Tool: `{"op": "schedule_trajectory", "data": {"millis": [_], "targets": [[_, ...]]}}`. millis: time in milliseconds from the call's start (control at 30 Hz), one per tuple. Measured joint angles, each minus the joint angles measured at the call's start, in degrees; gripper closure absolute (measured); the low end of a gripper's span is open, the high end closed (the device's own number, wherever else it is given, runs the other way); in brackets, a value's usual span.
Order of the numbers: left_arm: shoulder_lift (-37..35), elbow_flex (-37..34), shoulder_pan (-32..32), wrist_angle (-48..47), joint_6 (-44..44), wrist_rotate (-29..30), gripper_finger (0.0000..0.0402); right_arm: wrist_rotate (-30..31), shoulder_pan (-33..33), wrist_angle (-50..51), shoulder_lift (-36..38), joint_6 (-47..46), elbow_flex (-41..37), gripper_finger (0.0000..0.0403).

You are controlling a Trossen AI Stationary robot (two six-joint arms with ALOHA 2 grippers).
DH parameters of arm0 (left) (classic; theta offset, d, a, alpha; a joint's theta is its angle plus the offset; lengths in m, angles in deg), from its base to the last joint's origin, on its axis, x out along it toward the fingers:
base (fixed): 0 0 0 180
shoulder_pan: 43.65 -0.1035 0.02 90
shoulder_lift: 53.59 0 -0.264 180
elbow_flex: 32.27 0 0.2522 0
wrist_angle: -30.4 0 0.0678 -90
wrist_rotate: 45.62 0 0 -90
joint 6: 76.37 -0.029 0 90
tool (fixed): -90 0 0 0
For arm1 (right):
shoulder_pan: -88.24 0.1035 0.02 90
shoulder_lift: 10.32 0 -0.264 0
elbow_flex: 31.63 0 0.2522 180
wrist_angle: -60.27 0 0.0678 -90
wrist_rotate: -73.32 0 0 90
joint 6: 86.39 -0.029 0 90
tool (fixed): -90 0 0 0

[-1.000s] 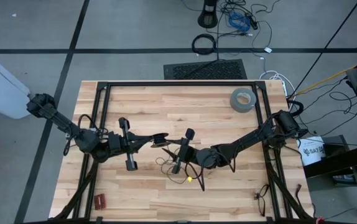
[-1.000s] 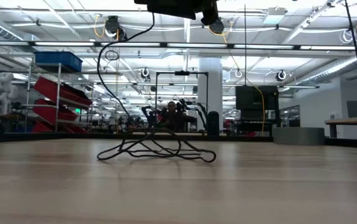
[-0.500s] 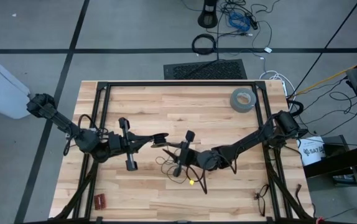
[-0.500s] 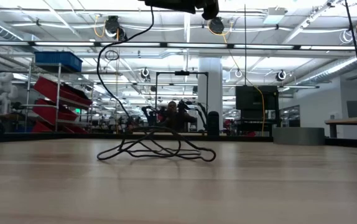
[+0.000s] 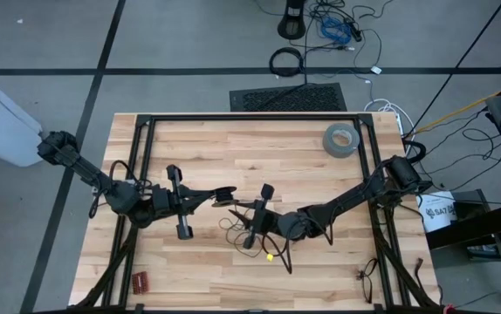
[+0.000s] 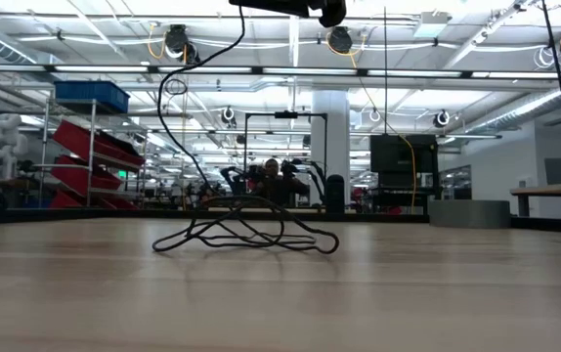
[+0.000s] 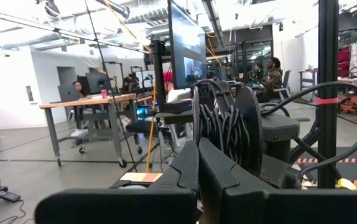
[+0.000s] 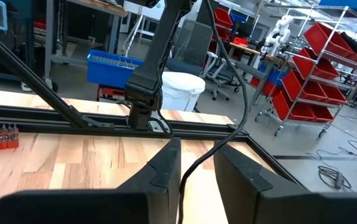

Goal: Coil cords
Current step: Uncoil the black wire from the spool

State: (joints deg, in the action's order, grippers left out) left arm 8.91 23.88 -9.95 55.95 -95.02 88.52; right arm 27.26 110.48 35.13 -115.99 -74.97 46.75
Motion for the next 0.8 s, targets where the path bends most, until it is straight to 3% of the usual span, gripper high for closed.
{"op": "schedule_trajectory", "data": {"millis": [267, 567, 800], "targets": [[0.0, 0.0, 0.0, 0.0, 0.0, 0.0, 0.0401, 0.0, 0.0, 0.0, 0.0, 0.0, 0.0, 0.0396], [0.0, 0.0, 0.0, 0.0, 0.0, 0.0, 0.0401, -1.6, 0.4, 1.2, 0.0, -3.3, 1.2, 0.0402], [0.0, 0.0, 0.0, 0.0, 0.0, 0.0, 0.0401, -3.6, 3.4, 6.5, 0.0, -0.6, 8.5, 0.0402]]}}
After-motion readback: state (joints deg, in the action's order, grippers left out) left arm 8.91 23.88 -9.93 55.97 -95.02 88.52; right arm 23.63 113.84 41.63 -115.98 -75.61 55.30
